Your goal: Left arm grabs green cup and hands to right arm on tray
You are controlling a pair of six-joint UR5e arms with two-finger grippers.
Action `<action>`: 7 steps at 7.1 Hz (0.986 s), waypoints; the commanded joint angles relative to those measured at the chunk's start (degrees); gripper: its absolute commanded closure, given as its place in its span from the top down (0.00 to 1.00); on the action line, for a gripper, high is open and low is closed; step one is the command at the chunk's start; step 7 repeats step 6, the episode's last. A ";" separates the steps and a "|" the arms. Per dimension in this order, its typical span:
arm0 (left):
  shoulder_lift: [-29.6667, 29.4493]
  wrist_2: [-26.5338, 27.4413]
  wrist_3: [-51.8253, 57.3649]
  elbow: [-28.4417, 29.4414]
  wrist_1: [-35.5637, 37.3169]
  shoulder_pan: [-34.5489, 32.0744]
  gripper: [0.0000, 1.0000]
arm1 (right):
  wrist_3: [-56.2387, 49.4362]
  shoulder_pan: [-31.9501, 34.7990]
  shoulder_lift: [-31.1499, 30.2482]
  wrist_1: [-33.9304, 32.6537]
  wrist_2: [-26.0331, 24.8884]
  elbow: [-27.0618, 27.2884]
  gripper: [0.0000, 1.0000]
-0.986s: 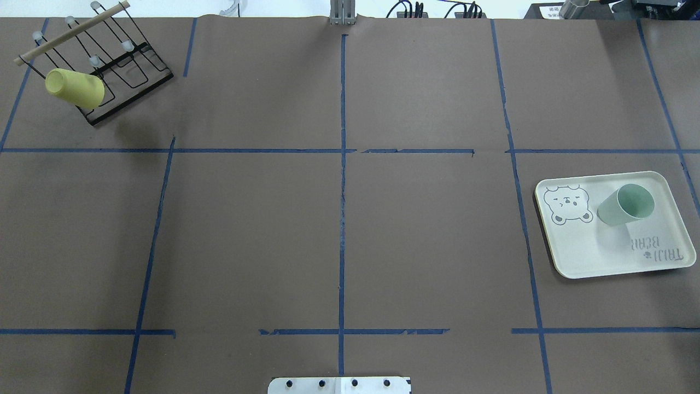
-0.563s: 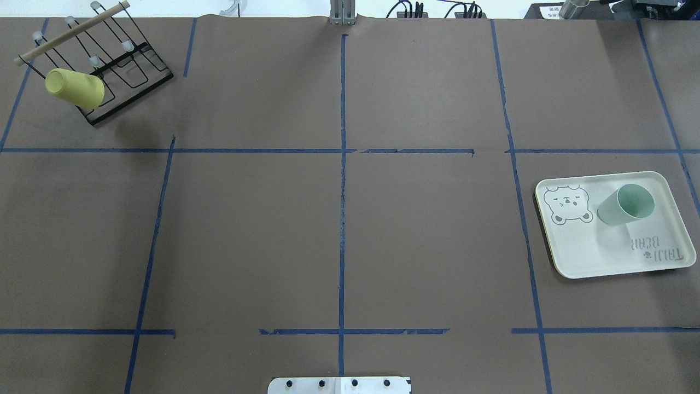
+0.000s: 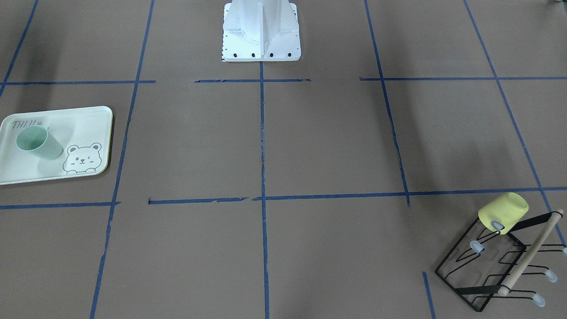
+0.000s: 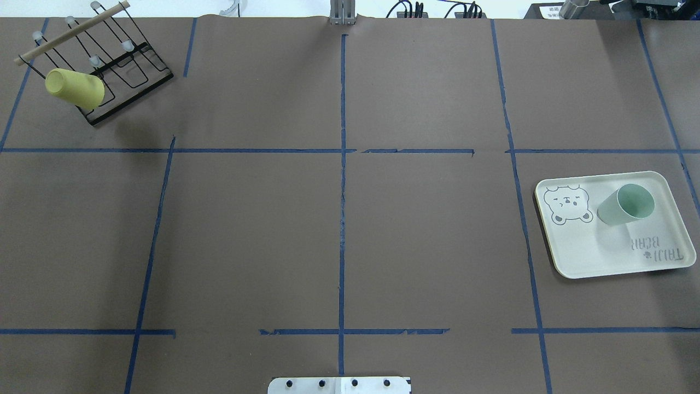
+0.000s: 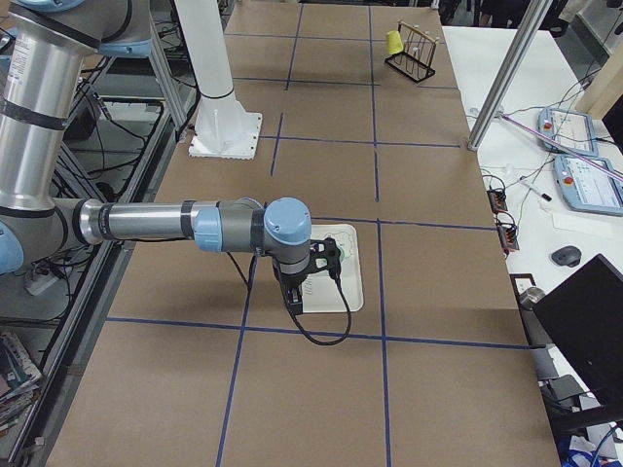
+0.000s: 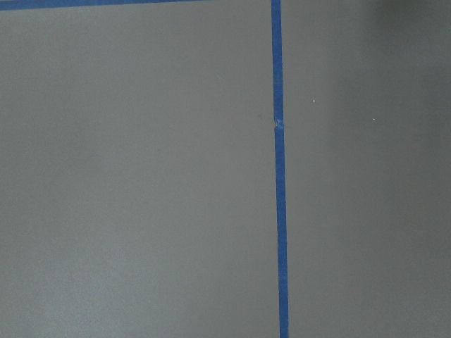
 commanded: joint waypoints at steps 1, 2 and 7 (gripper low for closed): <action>0.09 0.00 0.04 -0.15 -0.02 0.00 1.00 | -0.06 0.00 0.02 0.00 0.09 -0.02 1.00; 0.18 0.00 0.04 -0.24 -0.02 0.00 1.00 | -0.07 0.00 0.02 0.00 0.09 -0.02 1.00; 0.18 0.00 0.04 -0.77 0.07 0.00 1.00 | -0.15 0.00 -0.07 0.70 0.17 -0.02 1.00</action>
